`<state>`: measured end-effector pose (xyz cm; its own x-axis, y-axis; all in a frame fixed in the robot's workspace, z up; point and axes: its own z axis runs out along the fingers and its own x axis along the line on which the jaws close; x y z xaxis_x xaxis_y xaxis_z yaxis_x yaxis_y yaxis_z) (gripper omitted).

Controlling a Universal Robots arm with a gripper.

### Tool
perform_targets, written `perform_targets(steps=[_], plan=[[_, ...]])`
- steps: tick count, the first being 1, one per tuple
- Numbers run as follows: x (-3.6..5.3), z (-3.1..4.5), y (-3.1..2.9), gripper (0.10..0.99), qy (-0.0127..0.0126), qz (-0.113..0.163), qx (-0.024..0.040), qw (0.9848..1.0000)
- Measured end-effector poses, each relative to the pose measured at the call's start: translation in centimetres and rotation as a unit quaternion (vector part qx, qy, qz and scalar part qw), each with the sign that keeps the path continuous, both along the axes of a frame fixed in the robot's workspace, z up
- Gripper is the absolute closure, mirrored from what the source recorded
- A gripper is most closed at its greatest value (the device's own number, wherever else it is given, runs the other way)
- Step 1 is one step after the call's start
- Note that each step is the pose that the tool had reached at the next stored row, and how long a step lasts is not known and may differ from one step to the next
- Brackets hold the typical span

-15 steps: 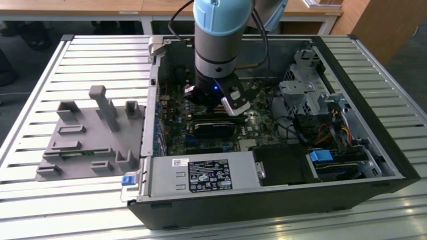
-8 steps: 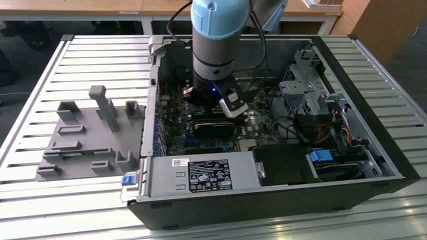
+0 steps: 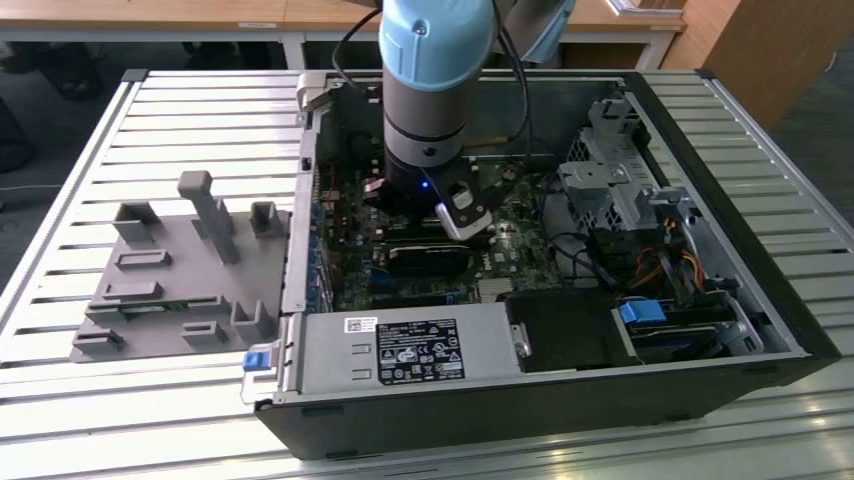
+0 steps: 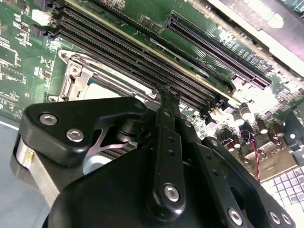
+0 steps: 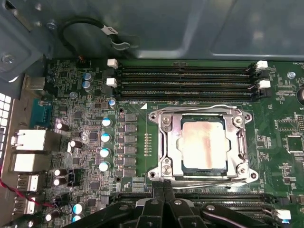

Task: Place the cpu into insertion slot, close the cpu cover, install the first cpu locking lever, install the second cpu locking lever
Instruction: 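Install the second cpu locking lever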

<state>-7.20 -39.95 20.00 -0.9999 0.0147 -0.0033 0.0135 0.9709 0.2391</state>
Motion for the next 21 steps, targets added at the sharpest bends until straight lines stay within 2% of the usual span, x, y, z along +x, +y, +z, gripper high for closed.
perform_targets(steps=[7, 16, 21], plan=[[-0.27, -0.32, 0.08, 0.976, -0.0001, 0.0, 0.0123, 0.9999], [-0.46, -0.77, 0.49, 0.976, -0.0001, 0.0, 0.0165, 0.9999], [-0.79, -0.99, 0.65, 0.976, 0.0, 0.0, 0.0168, 0.9999]])
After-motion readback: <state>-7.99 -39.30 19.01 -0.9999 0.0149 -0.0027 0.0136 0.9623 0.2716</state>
